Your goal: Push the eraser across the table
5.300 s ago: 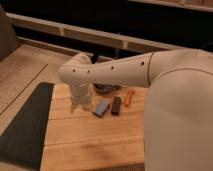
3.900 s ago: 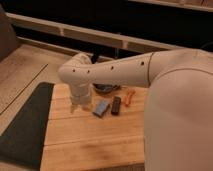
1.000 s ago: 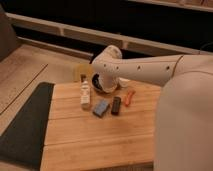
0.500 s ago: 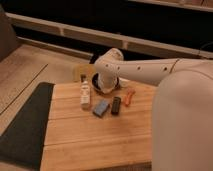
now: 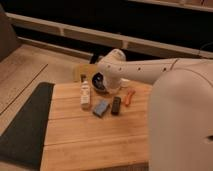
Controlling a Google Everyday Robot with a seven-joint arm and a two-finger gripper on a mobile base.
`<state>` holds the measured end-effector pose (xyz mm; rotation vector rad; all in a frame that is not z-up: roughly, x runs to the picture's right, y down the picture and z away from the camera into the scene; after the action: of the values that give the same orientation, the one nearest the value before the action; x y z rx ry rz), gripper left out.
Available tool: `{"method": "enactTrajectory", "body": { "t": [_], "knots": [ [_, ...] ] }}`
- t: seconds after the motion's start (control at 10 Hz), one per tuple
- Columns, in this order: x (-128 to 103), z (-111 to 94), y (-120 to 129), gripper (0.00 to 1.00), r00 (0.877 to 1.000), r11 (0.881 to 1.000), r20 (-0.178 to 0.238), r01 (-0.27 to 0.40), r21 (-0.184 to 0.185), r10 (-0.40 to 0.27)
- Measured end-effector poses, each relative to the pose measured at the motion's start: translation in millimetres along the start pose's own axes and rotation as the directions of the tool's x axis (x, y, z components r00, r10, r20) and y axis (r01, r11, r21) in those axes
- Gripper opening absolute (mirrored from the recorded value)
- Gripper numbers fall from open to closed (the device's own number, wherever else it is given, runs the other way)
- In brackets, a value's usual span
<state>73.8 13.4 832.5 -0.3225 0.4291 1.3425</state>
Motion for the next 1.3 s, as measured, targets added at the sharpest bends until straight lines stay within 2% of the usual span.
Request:
{"method": "enactTrajectory", "body": {
  "t": [0.1, 0.2, 0.3, 0.5, 0.7, 1.0, 1.3],
  "knots": [
    [3, 15, -41, 0.0, 0.998, 0.996, -0.034, -0.043, 0.079, 0.046],
    [3, 25, -58, 0.0, 0.997, 0.992, -0.048, -0.06, 0.108, 0.066],
    [-2, 40, -66, 0.0, 0.995, 0.991, -0.057, -0.069, 0.117, 0.076],
    [-15, 69, -62, 0.0, 0.996, 0.994, -0.069, -0.057, 0.095, 0.063],
    [-30, 84, -45, 0.0, 0.997, 0.998, -0.065, -0.028, 0.056, 0.032],
    [-43, 100, -17, 0.0, 0.998, 1.0, -0.065, -0.002, -0.021, 0.0],
    [-45, 111, 9, 0.0, 0.997, 0.996, -0.069, 0.034, -0.078, -0.039]
  ]
}}
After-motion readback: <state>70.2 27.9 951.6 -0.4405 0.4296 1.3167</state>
